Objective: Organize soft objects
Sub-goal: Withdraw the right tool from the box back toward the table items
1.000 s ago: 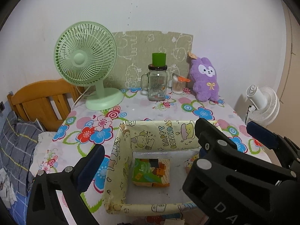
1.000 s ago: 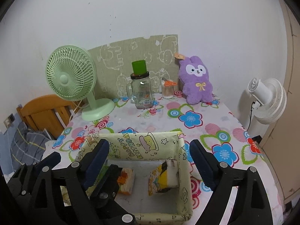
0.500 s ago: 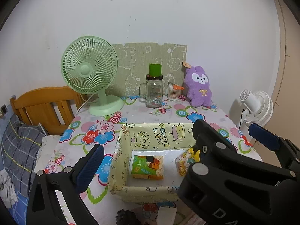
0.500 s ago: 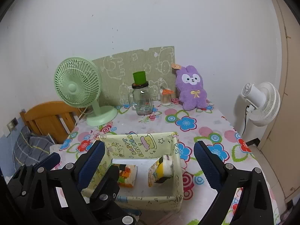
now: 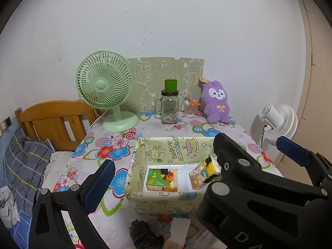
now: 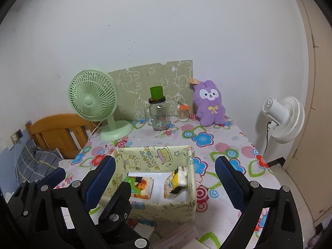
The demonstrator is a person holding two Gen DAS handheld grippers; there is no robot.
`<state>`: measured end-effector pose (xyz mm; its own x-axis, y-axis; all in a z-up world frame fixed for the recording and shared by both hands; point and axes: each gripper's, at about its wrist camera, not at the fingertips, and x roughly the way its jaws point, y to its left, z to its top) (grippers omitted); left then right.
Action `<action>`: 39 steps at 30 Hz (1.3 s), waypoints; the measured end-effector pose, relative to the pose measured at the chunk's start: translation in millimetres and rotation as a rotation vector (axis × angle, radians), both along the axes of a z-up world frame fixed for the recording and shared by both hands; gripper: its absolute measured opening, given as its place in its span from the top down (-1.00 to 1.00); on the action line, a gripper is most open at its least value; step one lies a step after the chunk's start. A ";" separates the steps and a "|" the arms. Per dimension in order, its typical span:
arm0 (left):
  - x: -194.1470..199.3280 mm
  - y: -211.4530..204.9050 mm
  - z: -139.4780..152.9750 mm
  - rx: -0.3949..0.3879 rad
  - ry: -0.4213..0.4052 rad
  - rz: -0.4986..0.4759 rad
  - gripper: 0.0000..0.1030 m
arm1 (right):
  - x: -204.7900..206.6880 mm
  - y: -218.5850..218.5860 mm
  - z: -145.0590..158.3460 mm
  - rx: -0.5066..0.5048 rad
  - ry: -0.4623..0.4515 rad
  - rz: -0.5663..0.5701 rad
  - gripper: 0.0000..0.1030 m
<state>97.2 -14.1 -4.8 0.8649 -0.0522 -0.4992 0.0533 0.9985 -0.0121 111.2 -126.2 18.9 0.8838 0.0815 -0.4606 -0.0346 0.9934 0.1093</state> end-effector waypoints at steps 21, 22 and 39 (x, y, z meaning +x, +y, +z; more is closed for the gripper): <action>-45.2 2.5 0.6 -0.016 -0.039 -0.001 -0.99 | -48.3 3.5 7.1 -0.017 -0.047 0.010 -0.91; -45.9 2.6 0.2 -0.017 -0.039 -0.001 -0.99 | -50.4 3.5 6.5 -0.018 -0.048 0.009 -0.91; -65.5 3.5 -28.9 -0.008 -0.024 0.023 -0.99 | -69.4 5.1 -19.0 -0.014 -0.031 0.022 -0.91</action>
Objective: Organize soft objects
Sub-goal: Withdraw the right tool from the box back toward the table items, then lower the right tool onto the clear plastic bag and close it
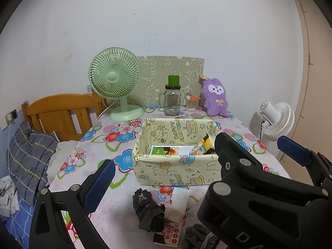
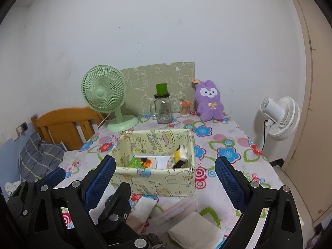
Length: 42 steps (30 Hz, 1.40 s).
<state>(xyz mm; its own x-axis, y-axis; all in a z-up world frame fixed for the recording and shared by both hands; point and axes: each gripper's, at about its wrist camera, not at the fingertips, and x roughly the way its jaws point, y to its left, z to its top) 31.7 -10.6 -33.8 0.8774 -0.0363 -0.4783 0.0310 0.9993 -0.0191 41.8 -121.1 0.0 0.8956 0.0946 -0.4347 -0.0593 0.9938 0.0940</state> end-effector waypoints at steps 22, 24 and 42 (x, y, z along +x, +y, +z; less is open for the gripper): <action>-6.2 -7.6 -60.4 -0.028 0.094 -0.026 -0.99 | -10.6 -7.8 -62.5 -0.007 0.073 -0.018 -0.90; -6.4 -8.8 -67.4 -0.029 0.111 -0.031 -0.99 | -11.4 -8.5 -67.4 -0.012 0.080 -0.020 -0.89; -3.8 -4.9 -98.6 -0.015 0.189 0.013 -0.81 | -7.9 -9.1 -106.1 -0.017 0.171 -0.003 -0.88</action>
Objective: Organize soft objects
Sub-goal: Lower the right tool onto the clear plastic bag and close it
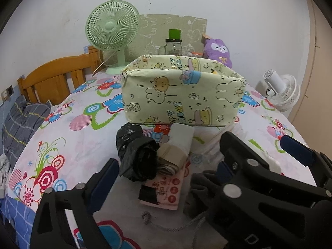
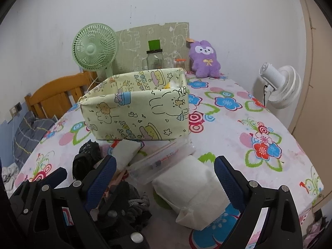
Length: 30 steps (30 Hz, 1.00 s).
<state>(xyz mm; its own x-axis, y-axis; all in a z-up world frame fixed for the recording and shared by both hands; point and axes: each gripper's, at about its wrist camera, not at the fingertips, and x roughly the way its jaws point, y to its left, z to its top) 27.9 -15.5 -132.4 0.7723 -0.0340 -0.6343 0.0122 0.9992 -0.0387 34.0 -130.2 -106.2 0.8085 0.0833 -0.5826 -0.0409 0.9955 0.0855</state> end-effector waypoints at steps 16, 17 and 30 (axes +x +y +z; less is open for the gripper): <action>24.8 20.2 -5.9 0.000 0.042 0.059 0.00 | 30.0 10.9 -6.3 -0.003 0.044 0.000 -0.84; 27.5 21.6 -7.4 0.002 0.051 0.066 0.08 | 31.5 11.8 -7.0 -0.005 0.047 0.001 -0.84; 39.8 21.7 -12.1 0.040 0.054 0.101 0.38 | 54.6 13.6 -22.2 0.026 0.122 0.002 -0.62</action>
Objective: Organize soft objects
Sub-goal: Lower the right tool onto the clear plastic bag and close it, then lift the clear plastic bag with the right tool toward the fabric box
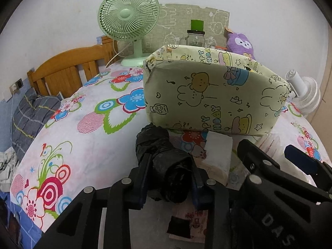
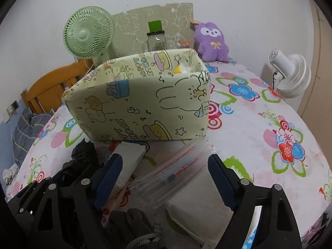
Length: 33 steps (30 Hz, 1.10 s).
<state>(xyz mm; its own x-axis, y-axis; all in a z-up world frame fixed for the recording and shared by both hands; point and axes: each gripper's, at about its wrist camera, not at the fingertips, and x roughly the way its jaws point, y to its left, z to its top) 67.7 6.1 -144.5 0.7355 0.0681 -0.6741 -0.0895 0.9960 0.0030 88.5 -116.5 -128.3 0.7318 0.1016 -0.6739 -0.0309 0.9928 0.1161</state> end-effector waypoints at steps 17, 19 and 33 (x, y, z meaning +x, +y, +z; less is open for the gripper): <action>4.8 -11.0 -5.7 0.049 0.010 -0.006 0.50 | 12.8 3.9 -14.5 -0.036 0.052 -0.035 0.44; 4.4 -10.6 -5.1 0.045 0.007 -0.007 0.51 | 13.0 4.3 -13.6 -0.037 0.053 -0.035 0.50; -4.0 -5.3 14.4 0.027 -0.047 -0.003 0.59 | 6.0 7.2 4.2 -0.028 -0.005 -0.034 0.75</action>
